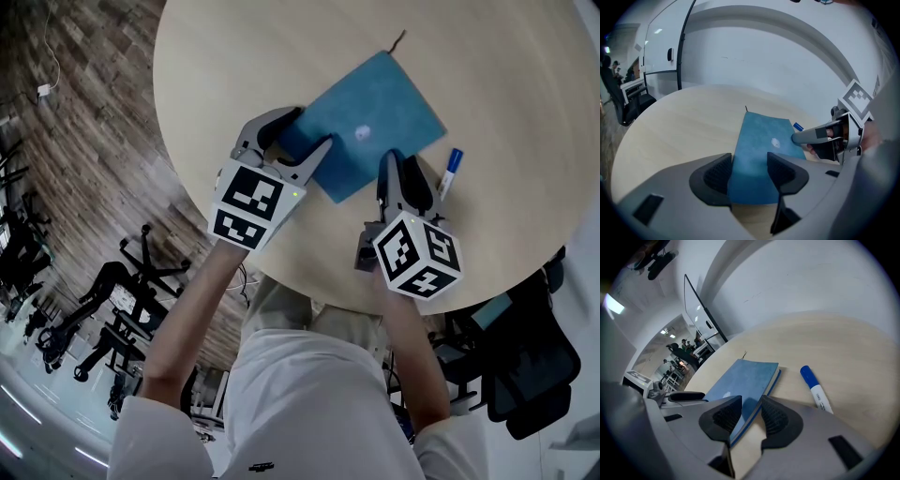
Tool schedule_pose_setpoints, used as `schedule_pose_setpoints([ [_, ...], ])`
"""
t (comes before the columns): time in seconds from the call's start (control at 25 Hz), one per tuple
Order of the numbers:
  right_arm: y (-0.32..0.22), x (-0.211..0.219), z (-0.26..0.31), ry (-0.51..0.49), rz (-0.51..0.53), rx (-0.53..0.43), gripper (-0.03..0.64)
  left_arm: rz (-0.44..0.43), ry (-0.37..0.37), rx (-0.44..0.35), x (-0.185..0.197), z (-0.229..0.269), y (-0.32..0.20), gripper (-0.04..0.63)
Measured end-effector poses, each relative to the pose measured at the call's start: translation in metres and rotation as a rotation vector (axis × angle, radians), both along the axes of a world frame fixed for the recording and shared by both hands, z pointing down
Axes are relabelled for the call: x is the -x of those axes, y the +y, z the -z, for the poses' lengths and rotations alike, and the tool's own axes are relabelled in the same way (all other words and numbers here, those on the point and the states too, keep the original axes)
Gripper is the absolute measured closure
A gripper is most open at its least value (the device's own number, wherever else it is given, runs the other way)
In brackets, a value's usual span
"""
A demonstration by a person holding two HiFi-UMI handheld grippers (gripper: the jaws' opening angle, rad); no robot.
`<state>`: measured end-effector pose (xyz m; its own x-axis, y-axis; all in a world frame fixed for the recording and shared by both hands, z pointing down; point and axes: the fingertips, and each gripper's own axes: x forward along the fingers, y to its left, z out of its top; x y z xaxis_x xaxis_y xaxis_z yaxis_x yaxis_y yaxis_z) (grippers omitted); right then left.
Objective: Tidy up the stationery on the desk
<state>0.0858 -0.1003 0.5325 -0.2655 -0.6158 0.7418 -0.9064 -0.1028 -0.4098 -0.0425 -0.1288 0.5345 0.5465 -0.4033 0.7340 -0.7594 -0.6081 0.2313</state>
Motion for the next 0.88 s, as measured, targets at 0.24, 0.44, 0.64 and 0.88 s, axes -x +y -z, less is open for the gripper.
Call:
schedule_pose_setpoints([
  [0.24,-0.004,0.000,0.006,0.023,0.072,-0.032,0.465,0.012,-0.001,0.012,0.000,0.001,0.018,0.348],
  [0.44,-0.002,0.000,0.006,0.029,0.176,-0.033,0.465,0.042,-0.006,0.032,-0.001,0.001,0.041,0.348],
  [0.64,-0.002,-0.006,0.003,0.031,0.270,-0.039,0.465,0.105,0.013,0.069,-0.011,-0.003,0.066,0.348],
  [0.88,0.006,-0.006,0.003,0.034,0.360,-0.048,0.465,0.138,0.038,0.105,-0.022,0.001,0.107,0.348],
])
